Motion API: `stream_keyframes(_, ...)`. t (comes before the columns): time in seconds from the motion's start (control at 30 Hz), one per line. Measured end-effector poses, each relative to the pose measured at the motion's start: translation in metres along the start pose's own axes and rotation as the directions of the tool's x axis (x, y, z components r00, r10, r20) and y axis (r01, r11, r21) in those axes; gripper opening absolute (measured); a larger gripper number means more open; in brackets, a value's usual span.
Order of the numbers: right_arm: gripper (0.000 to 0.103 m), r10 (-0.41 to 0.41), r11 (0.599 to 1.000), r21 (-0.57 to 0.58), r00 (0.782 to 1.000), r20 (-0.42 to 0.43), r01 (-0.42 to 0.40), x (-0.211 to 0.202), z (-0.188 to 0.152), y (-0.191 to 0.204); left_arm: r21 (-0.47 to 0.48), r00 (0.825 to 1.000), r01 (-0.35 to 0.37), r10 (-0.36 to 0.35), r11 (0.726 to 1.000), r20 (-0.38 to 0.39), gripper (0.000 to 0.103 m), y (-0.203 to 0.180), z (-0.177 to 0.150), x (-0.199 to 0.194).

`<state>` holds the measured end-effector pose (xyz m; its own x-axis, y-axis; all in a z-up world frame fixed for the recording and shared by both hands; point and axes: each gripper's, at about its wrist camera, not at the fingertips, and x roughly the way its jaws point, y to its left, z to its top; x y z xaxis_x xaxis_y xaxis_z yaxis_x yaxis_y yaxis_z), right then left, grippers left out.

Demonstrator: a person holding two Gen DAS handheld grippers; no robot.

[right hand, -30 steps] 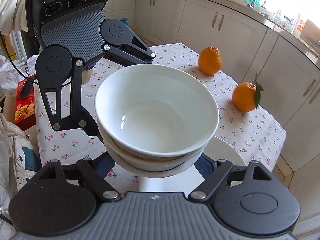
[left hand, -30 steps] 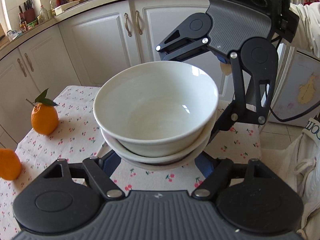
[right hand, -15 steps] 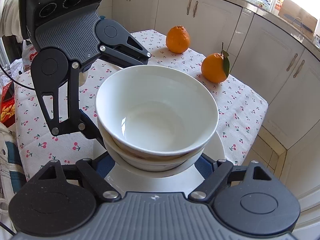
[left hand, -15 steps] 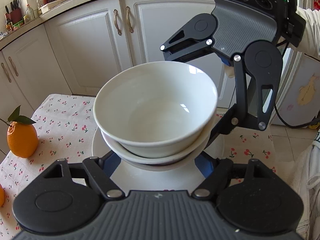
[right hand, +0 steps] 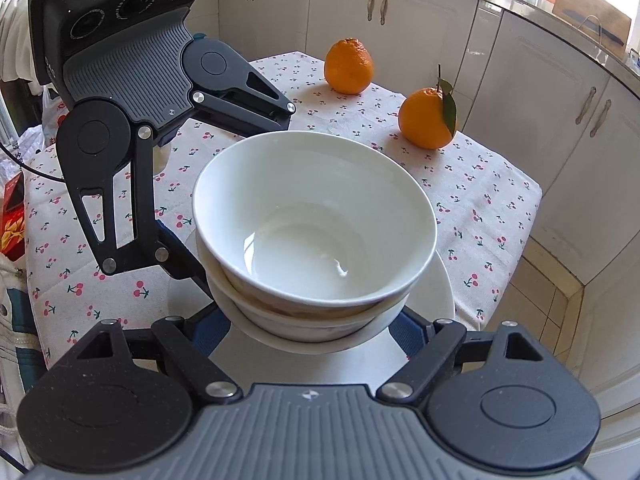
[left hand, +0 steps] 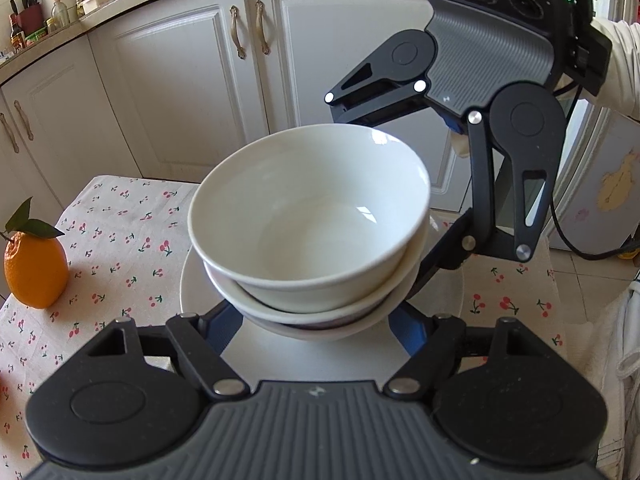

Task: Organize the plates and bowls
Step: 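Lift the bowl stack with both grippers and lower it onto the plate stack, then open both grippers and pull back from the bowls on the plates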

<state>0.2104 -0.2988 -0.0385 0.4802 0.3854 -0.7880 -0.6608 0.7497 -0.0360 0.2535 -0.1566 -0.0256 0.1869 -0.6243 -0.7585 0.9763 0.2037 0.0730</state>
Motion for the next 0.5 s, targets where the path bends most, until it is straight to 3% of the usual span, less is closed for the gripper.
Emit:
stream_keyframes(0.23,0.092,-0.002,0.999,0.033,1.0,0.012,0.002,-0.001,-0.002,-0.004,0.002,1.0,-0.021,0.021,1.0,0.009,0.08,-0.001,-0.001,-0.001)
stream_keyframes(0.33,0.101,-0.008,1.0,0.029,1.0,0.028,0.007,-0.003,-0.003,0.0,-0.01,0.999,-0.035,0.035,0.999,0.023,0.091,-0.004,-0.002,-0.006)
stream_keyframes(0.5,0.102,-0.041,0.997,0.063,0.998,0.042,0.039,-0.012,-0.005,0.007,-0.032,0.994,-0.102,0.103,0.994,0.042,0.093,-0.015,-0.009,-0.022)
